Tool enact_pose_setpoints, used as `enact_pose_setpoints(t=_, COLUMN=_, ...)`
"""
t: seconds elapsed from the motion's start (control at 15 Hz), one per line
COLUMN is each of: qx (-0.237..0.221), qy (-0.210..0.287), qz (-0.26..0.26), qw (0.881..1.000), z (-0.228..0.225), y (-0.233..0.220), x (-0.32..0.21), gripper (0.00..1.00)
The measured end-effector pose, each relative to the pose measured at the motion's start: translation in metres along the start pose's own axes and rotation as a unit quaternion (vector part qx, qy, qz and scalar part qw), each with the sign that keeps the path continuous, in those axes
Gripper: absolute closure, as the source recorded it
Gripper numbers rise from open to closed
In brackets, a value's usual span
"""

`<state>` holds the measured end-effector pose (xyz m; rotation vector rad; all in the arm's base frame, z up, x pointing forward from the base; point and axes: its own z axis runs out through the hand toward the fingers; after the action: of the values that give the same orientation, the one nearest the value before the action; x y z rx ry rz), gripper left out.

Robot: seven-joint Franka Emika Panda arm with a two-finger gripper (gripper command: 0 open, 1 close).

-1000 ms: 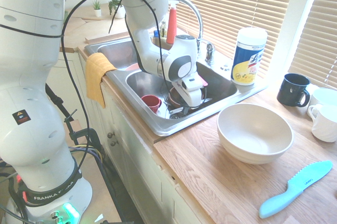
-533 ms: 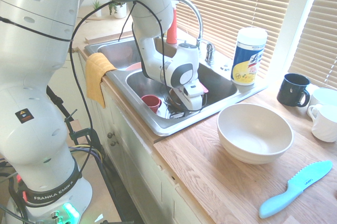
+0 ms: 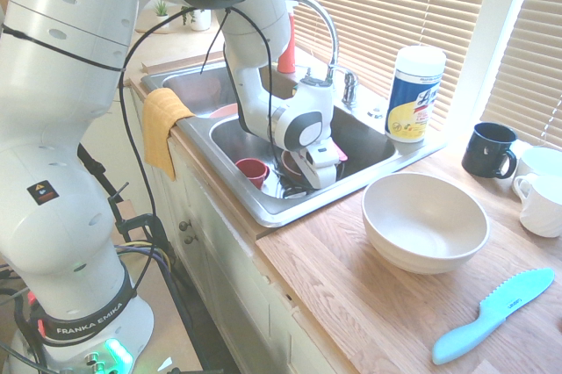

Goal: Put the knife into the sink

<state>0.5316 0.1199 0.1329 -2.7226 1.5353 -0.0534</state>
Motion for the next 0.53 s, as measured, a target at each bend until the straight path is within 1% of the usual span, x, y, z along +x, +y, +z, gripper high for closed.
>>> enact_pose_setpoints(t=0.33, qx=0.004, qy=0.002, qz=-0.001, qw=1.000, z=-0.003, y=-0.003, x=0.000, gripper=0.00)
enact_pose_setpoints(t=0.53, qx=0.014, qy=0.006, qz=-0.004, qw=1.000, z=-0.019, y=-0.007, x=-0.003, gripper=0.00)
